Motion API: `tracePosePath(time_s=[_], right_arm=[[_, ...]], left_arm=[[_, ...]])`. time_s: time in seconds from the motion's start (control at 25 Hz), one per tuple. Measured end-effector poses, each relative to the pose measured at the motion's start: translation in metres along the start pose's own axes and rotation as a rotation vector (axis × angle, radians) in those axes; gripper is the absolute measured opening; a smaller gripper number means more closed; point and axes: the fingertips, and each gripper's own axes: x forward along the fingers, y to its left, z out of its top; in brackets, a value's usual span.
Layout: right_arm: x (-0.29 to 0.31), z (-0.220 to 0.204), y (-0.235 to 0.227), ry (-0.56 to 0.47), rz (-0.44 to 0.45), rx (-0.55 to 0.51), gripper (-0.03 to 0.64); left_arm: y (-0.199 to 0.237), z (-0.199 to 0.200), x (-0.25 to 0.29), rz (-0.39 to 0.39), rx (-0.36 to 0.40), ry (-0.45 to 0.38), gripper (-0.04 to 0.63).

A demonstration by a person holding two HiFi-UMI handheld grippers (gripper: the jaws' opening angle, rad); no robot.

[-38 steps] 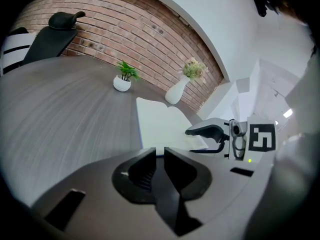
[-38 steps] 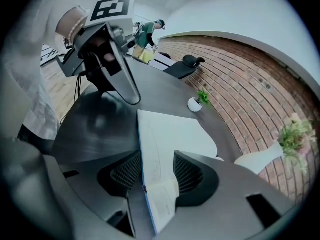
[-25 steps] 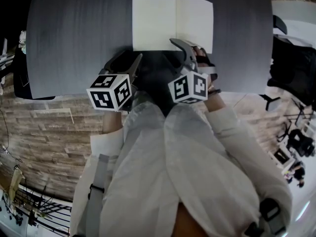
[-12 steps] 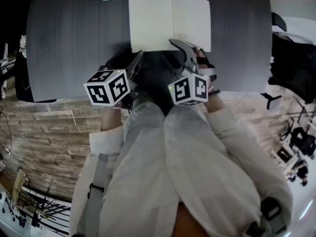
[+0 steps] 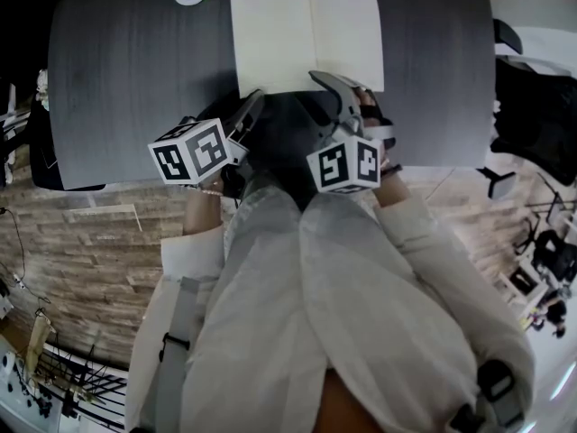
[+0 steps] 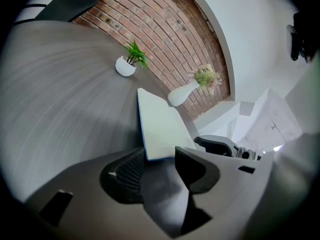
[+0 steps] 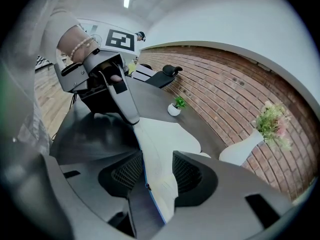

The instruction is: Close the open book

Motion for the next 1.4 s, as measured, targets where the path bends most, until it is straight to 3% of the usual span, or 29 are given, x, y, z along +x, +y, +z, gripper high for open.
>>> tracePosePath(time_s=[0.36,0.52,0.8,0.96,1.2,1.4], right_arm=[[0.000,-0.002,-0.006,0.020,-0.027,0.026,0.186],[0.001,-0.007,-0.005,0.042,-0.021,0.046,0.186],[0.005,-0.003,-0.009,0.042,-0.032,0.121,0.186],[0.001,0.000,-0.011,0.036,-0.036,0.189,0.186],[-0.007,0.000,-0.009,0.030,-0.008,0.380,0.186],[-0.019,-0.003,-0.014,0.017,-0.034,0.443,0.179]], left_arm=[[-0.004,0.007,0.003,-0.048,-0.065,-0.009,0.169],[-0.009,0.011,0.000,-0.081,-0.058,-0.036,0.098],[-0.014,0.018,-0.005,-0.094,-0.010,-0.048,0.057],[-0.023,0.021,-0.007,-0.094,0.067,-0.023,0.057],[-0.043,0.026,-0.008,-0.161,0.134,0.008,0.048],[-0.060,0.029,-0.006,-0.223,0.170,0.025,0.048]])
